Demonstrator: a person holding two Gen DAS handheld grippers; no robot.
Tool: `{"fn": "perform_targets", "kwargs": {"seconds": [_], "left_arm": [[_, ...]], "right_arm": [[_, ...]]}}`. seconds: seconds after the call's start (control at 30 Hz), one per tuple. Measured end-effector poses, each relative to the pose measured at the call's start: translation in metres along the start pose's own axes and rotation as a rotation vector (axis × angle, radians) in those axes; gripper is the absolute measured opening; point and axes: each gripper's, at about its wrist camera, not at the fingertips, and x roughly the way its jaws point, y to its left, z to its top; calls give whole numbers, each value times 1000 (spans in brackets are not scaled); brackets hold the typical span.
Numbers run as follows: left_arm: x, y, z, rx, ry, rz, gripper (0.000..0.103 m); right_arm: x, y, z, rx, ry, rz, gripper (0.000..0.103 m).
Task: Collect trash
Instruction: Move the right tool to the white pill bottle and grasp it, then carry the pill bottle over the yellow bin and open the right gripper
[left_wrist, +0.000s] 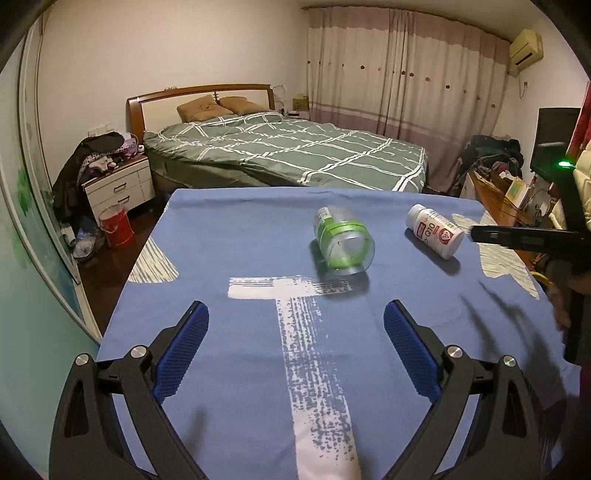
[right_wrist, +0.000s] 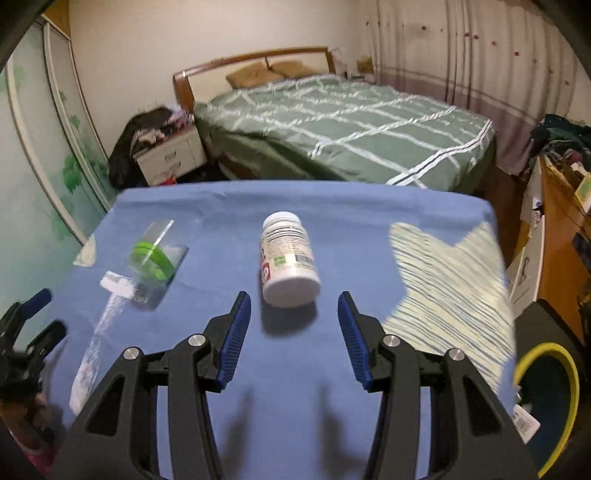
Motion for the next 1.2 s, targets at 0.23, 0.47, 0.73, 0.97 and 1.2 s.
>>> {"fn": "perform_targets", "kwargs": {"seconds": [0.23,0.47,0.73,0.97,1.2], "left_arm": [[-1,-4,-2,3,5,-7,94],[0,-8,-3,12,8,-14,94],[0,-11,-3,17,10,-21,94],[2,-15,-4,37,11,-19,94],[1,-20,-5,53,10,-27,94]], "right_arm": [[36,13,15,-8,43,-2,47],[63,15,21,-7,72,4,48],[81,11,29,-11,82,-1,54],[59,1,28,3,54,-18,45],[-4,-50,-5,95,-8,-56,45]]}}
